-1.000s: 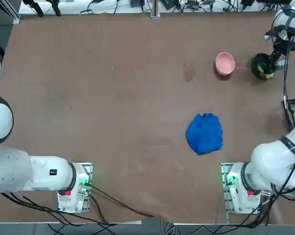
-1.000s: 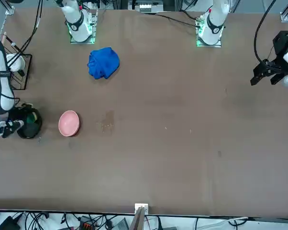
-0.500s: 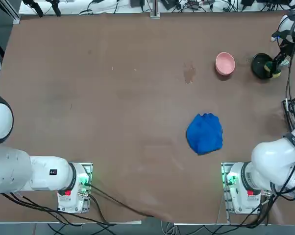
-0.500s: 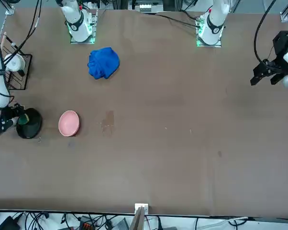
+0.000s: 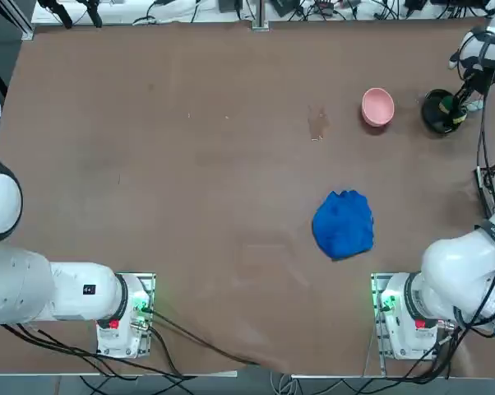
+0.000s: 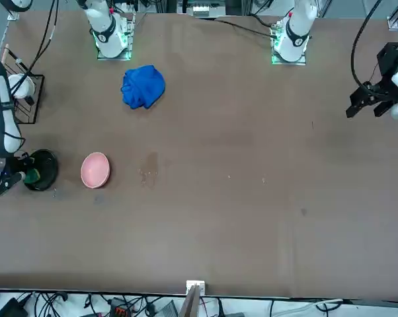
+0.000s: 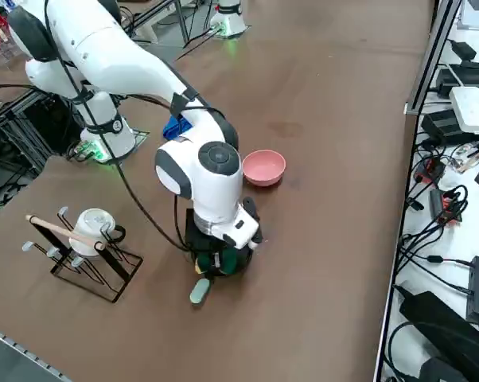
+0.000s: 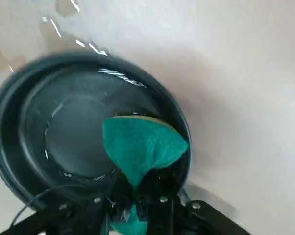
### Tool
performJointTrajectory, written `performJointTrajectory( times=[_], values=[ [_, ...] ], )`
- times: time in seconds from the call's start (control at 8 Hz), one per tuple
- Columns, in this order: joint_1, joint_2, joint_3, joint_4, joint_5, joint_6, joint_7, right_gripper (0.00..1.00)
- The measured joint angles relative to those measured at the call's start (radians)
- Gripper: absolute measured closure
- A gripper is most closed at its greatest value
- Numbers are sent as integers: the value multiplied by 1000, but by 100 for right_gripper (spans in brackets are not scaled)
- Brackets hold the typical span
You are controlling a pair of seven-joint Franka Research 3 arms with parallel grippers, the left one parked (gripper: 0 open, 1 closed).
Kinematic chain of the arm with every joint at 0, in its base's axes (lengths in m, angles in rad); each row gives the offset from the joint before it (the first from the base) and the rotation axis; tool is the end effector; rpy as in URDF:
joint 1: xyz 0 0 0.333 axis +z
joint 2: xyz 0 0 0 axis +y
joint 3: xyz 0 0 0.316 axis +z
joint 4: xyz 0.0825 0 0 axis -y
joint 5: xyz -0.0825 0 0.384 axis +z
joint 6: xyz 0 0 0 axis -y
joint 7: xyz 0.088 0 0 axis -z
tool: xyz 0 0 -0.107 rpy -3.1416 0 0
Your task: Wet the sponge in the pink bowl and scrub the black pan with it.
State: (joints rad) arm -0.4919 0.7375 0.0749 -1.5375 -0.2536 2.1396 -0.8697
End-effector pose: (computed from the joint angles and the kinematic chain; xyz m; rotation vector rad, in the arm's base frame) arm 0.6265 -0.2972 0.2094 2.9509 0.8930 -0.3034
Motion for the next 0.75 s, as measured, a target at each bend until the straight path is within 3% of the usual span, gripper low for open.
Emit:
performJointTrajectory(
  times=[0.38,0.75],
  values=[
    [77,-1,7,9,0,-26,72,92],
    [89,-7,19,9,0,-162,84,92]
  ],
)
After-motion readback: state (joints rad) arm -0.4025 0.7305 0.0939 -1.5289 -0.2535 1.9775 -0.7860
